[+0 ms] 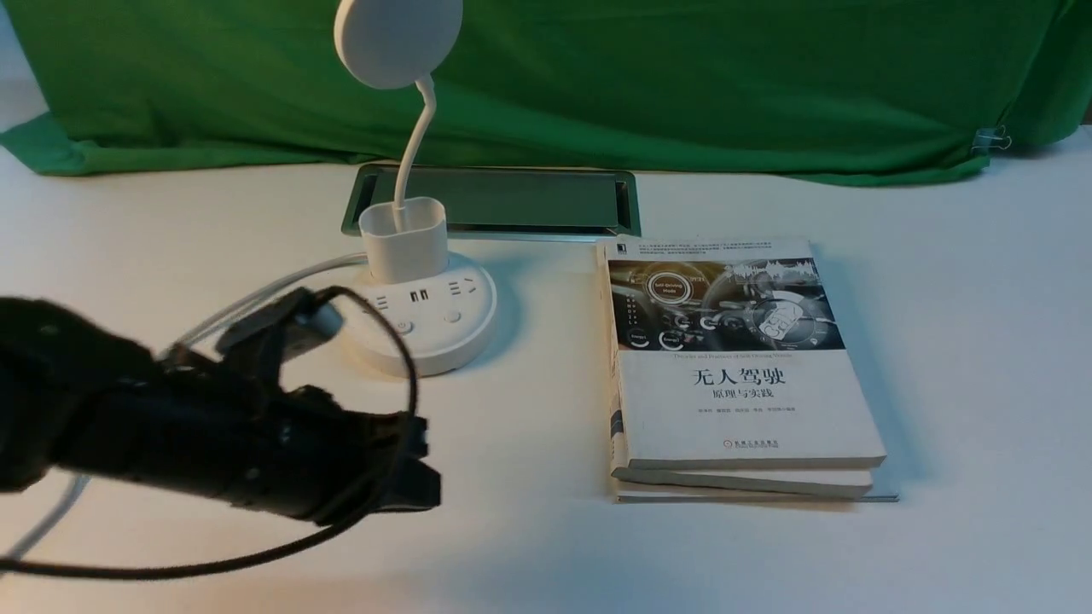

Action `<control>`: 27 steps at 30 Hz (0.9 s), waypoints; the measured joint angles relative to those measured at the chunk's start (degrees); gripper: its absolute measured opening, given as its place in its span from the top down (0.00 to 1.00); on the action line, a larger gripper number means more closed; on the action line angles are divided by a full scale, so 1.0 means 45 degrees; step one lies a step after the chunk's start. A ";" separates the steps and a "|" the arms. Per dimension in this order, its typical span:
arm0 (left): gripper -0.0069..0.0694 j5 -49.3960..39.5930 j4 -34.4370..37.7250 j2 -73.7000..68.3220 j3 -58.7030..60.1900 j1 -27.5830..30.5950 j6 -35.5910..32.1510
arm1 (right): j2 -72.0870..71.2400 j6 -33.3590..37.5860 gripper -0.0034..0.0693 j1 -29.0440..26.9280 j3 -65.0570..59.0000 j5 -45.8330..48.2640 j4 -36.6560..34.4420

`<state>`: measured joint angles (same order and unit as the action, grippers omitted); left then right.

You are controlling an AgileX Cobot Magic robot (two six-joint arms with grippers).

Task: Turn on the desk lamp on the white desktop with your hand.
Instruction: 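Press the power button on the lamp base to turn the lamp on with the left gripper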

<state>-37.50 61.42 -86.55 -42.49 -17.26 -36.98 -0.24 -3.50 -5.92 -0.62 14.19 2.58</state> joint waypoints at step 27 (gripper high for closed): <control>0.91 0.3153 -1.3542 -0.5538 -0.7772 -0.1812 0.9293 | 0.0000 -0.0004 0.62 0.0000 0.0000 -0.0012 0.0000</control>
<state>-23.31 0.48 -111.47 -77.47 -25.41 4.83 -0.24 -3.52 -5.92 -0.62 14.14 2.58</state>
